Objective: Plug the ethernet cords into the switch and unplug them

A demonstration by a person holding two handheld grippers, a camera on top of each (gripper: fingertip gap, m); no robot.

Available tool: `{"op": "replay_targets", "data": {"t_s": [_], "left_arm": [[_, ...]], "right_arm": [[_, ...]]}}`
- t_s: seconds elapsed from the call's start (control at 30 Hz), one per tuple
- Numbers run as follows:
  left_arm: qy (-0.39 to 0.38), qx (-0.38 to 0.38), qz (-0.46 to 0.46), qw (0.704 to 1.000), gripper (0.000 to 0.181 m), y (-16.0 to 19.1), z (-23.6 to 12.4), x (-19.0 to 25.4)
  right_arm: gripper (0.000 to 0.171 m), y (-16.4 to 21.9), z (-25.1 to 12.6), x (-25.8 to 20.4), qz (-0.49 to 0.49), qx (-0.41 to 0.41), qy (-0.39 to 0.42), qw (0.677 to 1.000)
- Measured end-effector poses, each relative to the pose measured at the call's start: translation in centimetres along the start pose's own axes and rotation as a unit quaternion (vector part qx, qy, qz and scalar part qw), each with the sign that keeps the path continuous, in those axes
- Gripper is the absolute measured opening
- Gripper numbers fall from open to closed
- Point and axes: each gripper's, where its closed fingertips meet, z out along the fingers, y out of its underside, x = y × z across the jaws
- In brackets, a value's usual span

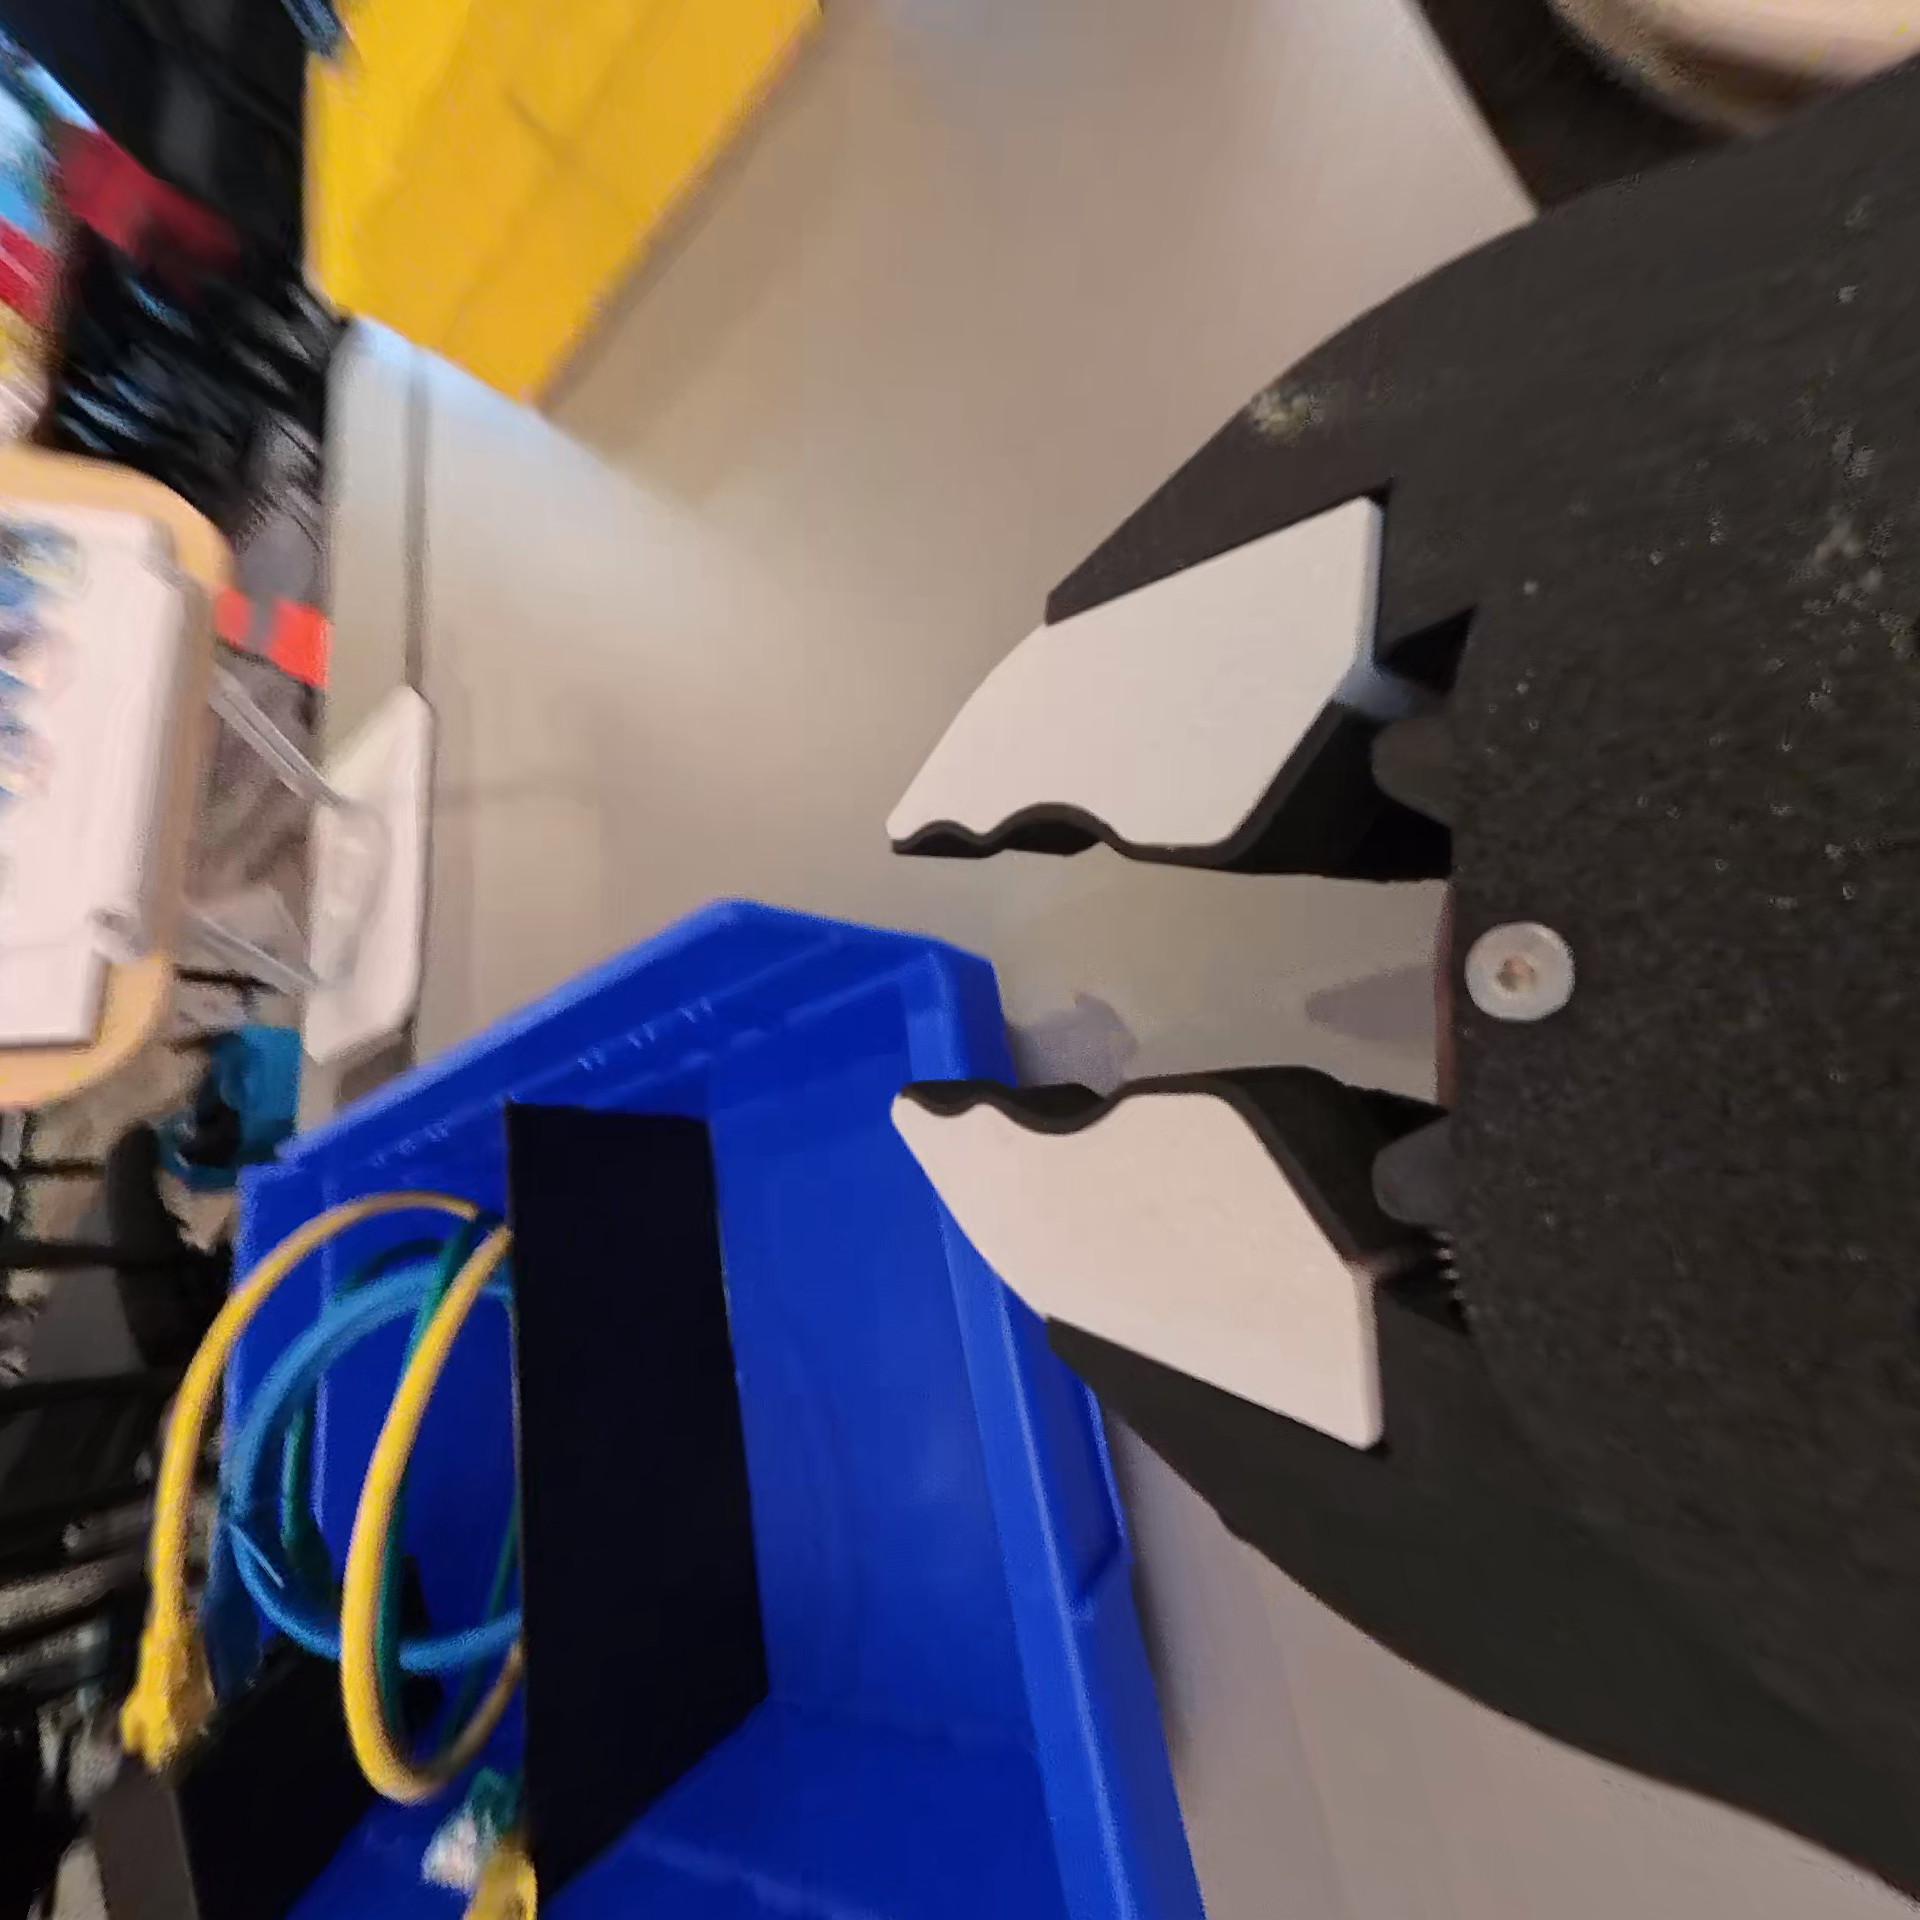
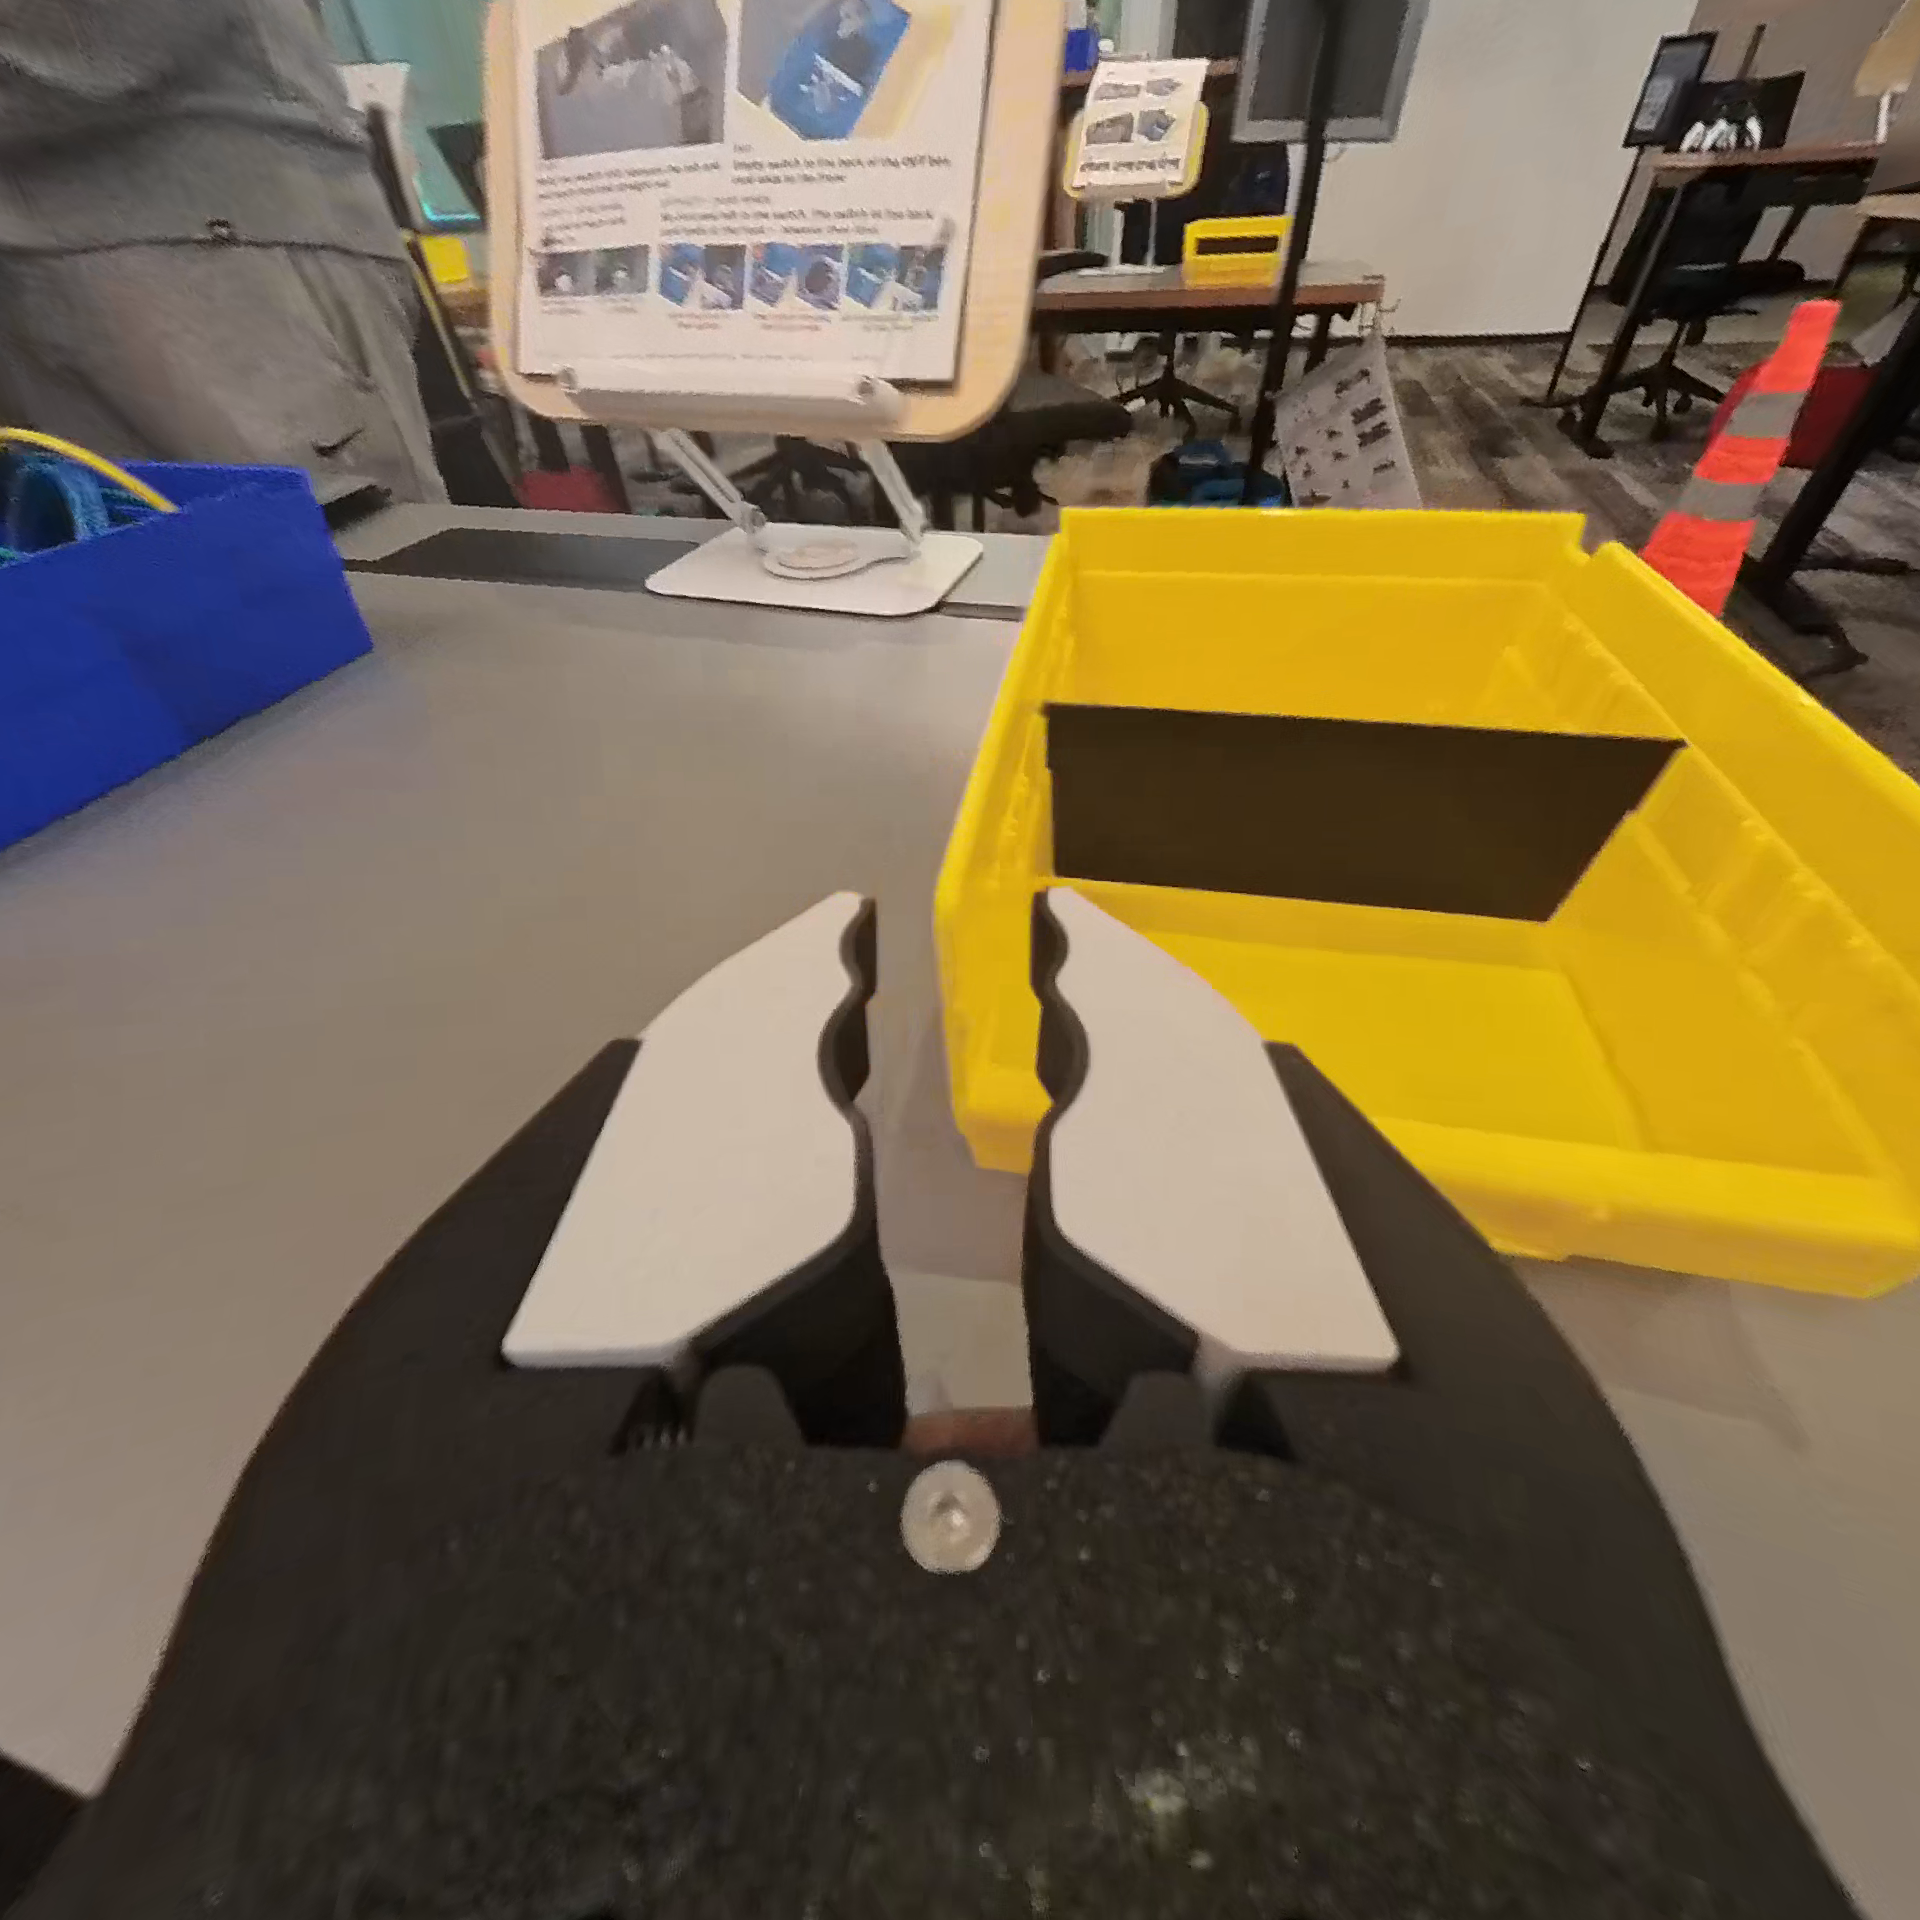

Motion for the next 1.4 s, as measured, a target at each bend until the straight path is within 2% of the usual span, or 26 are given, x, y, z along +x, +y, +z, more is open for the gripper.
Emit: {"op": "replay_targets", "data": {"t_s": [0.07,0.17,0.23,0.3,0.37,0.43,0.53,0.7,0.8,0.93,0.97,1.1,1.23,1.4], "left_arm": [[0.085,0.042,-0.052,0.994,0.042,-1.6,-0.6,1.7],[0.240,0.092,-0.108,0.960,0.050,-4.4,-2.6,4.2],[0.279,0.105,-0.122,0.947,0.050,-6.0,-3.7,3.9],[0.265,0.104,-0.087,0.955,0.045,-7.3,-3.9,2.2],[0.241,0.094,-0.009,0.966,0.044,-8.5,-3.7,-0.2],[0.214,0.046,0.082,0.972,0.045,-9.0,-3.0,-2.8],[0.151,-0.030,0.212,0.965,0.051,-10.1,-1.0,-7.7],[0.051,-0.098,0.291,0.950,0.053,-13.1,4.6,-14.8],[0.014,-0.143,0.376,0.915,0.051,-12.9,8.3,-18.2],[-0.037,-0.152,0.533,0.832,0.039,-13.2,11.8,-22.1],[-0.034,-0.153,0.550,0.821,0.039,-13.3,12.5,-22.4],[0.017,-0.205,0.565,0.799,0.043,-12.2,14.8,-22.8],[0.043,-0.251,0.597,0.761,0.042,-10.9,16.8,-23.4],[0.092,-0.285,0.584,0.755,0.032,-10.4,18.5,-23.0]], "right_arm": [[0.029,-0.6,-0.3,-2.9,-0.005,0.010,-0.049,0.999],[0.030,-1.6,-1.1,-8.1,0.042,0.032,-0.152,0.987],[0.031,-1.3,-1.4,-11.3,0.057,0.018,-0.209,0.976],[0.036,-0.3,-1.5,-14.0,0.036,-0.009,-0.246,0.968],[0.038,0.9,-1.6,-16.0,-0.004,-0.027,-0.267,0.963],[0.039,1.9,-1.6,-17.7,-0.035,-0.039,-0.284,0.957],[0.040,3.0,-1.6,-19.3,-0.043,-0.058,-0.308,0.949],[0.040,4.1,-0.9,-19.9,0.010,-0.092,-0.331,0.939],[0.040,4.9,0.1,-19.0,0.026,-0.105,-0.320,0.941],[0.041,5.3,1.3,-17.8,0.057,-0.117,-0.307,0.943],[0.042,5.1,1.6,-17.7,0.070,-0.113,-0.306,0.943],[0.044,4.9,2.6,-17.8,0.101,-0.116,-0.317,0.936],[0.045,4.5,3.8,-18.5,0.118,-0.117,-0.330,0.929],[0.046,4.0,5.0,-20.0,0.134,-0.121,-0.362,0.915]]}}
